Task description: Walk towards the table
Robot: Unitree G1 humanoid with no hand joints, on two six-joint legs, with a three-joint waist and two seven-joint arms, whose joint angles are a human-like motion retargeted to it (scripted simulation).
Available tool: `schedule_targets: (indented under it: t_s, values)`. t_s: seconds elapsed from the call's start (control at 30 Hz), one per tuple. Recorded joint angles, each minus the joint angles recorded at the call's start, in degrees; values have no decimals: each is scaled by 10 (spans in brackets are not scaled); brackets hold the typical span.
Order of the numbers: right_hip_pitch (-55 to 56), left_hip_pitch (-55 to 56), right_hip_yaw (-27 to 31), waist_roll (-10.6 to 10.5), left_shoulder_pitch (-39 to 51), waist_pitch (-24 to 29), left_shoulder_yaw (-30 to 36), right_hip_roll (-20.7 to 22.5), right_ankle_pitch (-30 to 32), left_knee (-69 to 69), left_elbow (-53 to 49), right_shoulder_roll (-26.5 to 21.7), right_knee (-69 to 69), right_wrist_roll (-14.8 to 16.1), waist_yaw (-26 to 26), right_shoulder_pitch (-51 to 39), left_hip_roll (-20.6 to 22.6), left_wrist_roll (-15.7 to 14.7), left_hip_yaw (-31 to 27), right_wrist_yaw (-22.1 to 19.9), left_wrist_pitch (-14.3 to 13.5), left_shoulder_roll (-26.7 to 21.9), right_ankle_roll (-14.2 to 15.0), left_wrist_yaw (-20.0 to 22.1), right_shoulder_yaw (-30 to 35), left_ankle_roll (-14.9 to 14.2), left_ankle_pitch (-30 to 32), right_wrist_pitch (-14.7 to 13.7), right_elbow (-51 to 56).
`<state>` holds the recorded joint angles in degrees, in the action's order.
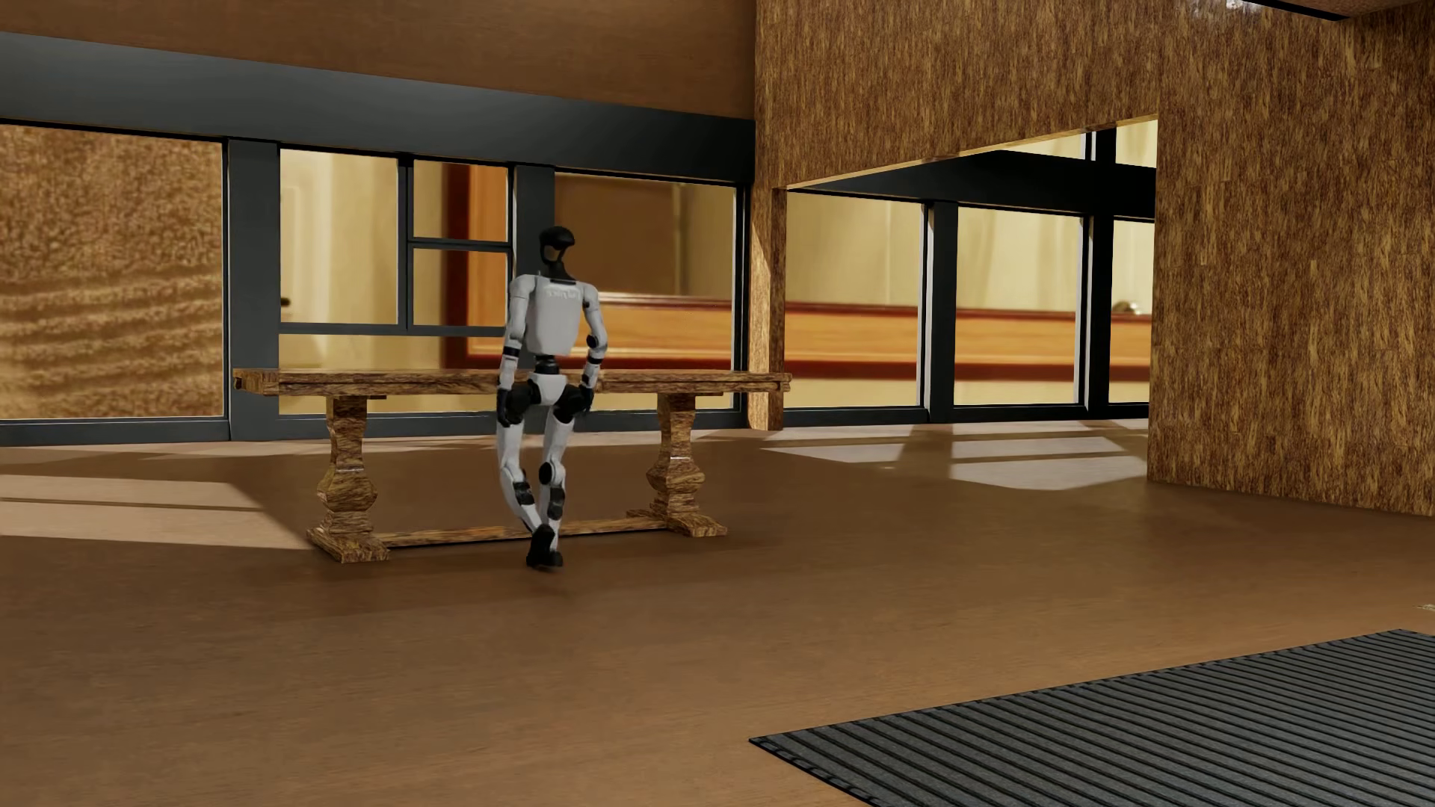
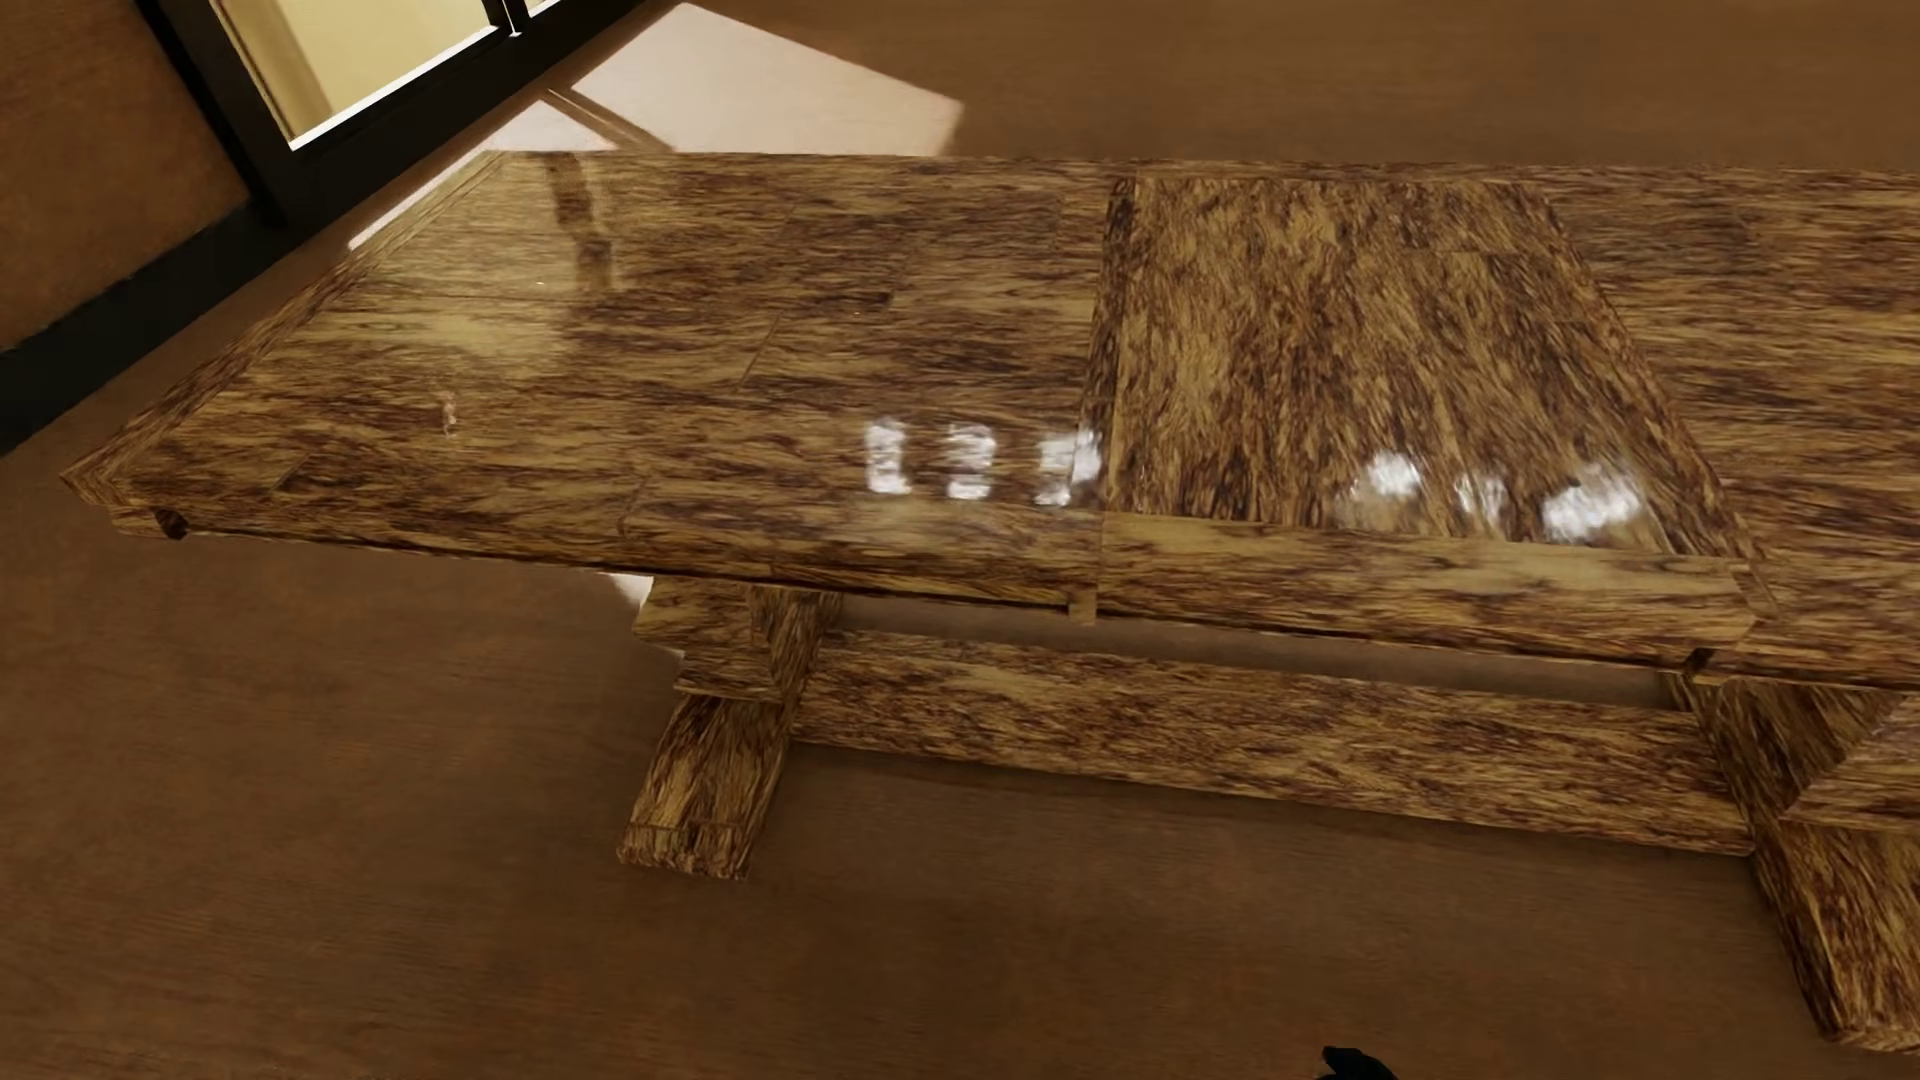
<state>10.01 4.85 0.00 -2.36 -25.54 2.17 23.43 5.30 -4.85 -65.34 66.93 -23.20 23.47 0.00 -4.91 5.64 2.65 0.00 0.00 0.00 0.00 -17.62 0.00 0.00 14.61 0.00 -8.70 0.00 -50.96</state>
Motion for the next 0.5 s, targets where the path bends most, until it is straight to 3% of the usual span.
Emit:
schedule_targets:
  t_s: [0.07,0.2,0.3,0.43,0.5]
  values:
    - [-35,41,0,-1,-10,12,-7,-2,-22,25,-7,-13,-4,0,-20,-33,5,0,0,0,0,2,0,0,-60,0,-50,0,39]
    - [-70,43,0,12,7,16,-25,-7,-54,251,-34,-11,-5,0,-43,-68,15,0,0,0,0,2,0,0,-91,0,-40,0,97]
    - [-82,15,0,22,51,12,-21,-10,-68,349,-52,10,-5,0,-32,-68,20,0,0,0,0,0,0,0,-60,0,40,0,107]
    - [-100,-25,0,32,124,7,-46,-20,-83,386,-107,47,-13,0,-3,-37,21,0,0,0,0,-12,0,0,21,0,35,0,21]
    - [-110,-46,0,28,168,3,-39,-15,-91,406,-109,57,-19,0,12,-17,13,0,0,0,0,-19,0,0,84,0,32,0,-54]
